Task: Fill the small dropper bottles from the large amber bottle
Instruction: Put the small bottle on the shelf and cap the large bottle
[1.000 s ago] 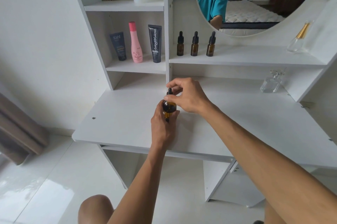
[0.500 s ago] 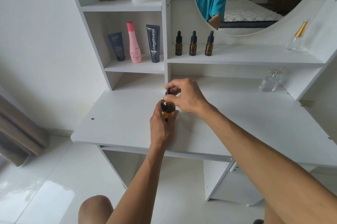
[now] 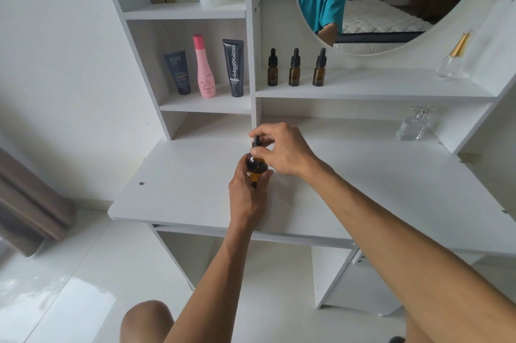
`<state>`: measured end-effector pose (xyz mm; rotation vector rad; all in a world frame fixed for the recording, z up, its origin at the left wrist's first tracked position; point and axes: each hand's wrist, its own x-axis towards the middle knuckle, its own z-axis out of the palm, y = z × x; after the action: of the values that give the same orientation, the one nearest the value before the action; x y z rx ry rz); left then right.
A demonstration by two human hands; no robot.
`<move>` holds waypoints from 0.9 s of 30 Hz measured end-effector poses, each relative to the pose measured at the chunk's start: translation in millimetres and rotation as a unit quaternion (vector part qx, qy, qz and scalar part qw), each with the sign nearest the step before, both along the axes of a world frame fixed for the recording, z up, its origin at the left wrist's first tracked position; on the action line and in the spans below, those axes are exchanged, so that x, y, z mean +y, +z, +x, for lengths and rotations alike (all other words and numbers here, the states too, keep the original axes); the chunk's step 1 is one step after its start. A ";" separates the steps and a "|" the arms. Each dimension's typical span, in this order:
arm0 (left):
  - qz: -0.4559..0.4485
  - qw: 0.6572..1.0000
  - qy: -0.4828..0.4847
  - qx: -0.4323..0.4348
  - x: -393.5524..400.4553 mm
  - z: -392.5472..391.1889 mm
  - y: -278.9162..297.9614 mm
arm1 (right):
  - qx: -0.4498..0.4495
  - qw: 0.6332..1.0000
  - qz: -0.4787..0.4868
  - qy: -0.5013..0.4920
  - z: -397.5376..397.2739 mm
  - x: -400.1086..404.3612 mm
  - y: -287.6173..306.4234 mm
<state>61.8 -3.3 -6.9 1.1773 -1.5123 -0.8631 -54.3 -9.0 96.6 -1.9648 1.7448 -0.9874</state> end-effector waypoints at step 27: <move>0.007 0.999 0.023 -0.030 1.5 -0.4 3.1 | 0.159 0.947 0.171 -0.223 -105.7 22.4 -87.3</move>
<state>61.4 -1.9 -3.8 1.2535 -1.5222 -0.8152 -160.0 13.4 9.2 -1.6047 2.4215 -0.4469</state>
